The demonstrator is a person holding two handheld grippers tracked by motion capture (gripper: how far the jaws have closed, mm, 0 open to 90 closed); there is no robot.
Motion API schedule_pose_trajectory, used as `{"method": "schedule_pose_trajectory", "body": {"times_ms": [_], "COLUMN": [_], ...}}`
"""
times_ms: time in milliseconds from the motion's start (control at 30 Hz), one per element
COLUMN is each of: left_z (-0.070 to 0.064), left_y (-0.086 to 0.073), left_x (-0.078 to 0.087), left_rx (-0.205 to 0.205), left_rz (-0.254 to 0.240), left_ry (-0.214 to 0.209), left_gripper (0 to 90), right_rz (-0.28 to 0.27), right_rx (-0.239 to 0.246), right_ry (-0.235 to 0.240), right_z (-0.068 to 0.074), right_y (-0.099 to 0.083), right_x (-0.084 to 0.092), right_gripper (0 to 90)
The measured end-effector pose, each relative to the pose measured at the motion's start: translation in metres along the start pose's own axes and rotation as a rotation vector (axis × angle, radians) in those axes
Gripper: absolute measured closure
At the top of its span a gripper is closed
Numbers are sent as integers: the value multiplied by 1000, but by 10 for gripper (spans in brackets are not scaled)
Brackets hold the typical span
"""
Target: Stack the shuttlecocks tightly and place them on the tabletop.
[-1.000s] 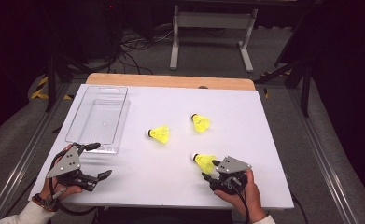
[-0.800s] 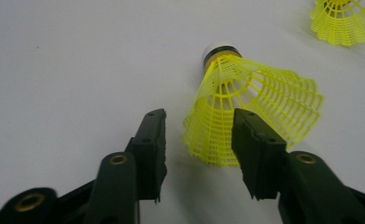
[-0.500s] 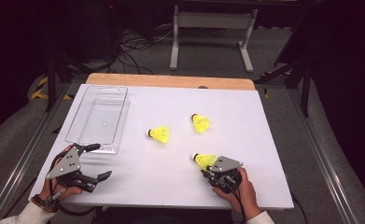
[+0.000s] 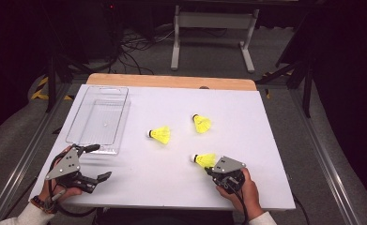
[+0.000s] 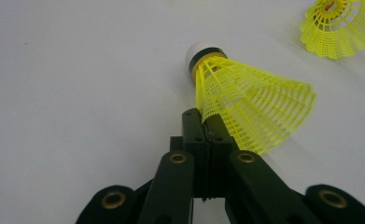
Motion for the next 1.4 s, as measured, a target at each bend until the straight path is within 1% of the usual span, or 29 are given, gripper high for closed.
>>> {"method": "schedule_pose_trajectory", "body": {"times_ms": [200, 367, 833, 1267, 1400], "left_z": [0, 0, 1, 1, 2], "left_y": [0, 0, 0, 0, 0], "left_x": [0, -1, 0, 0, 2], "left_rx": [4, 2, 3, 3, 11], "left_rz": [-2, -3, -6, -3, -7], "left_ry": [2, 1, 7, 7, 10], "left_gripper": [55, 55, 55, 54, 54], "right_rz": [-4, -25, -56, -89, -101], "right_rx": [5, 4, 14, 8, 4], "right_ry": [-1, -6, -21, -28, -30], "right_z": [0, -2, -5, -7, -9], "right_y": [0, 3, 7, 12, 14], "right_x": [1, 4, 8, 11, 12], "right_gripper": [900, 900, 900, 900, 900]}}
Point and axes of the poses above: each handheld gripper's, and its own axes: x roughly backward along the jaws, y roughly out of its top, z roughly to its left, the point moved 7 cm from there along -x, roughly forward along the jaws, and after that the axes turned 14 degrees about -x, right-handed, at the moved point
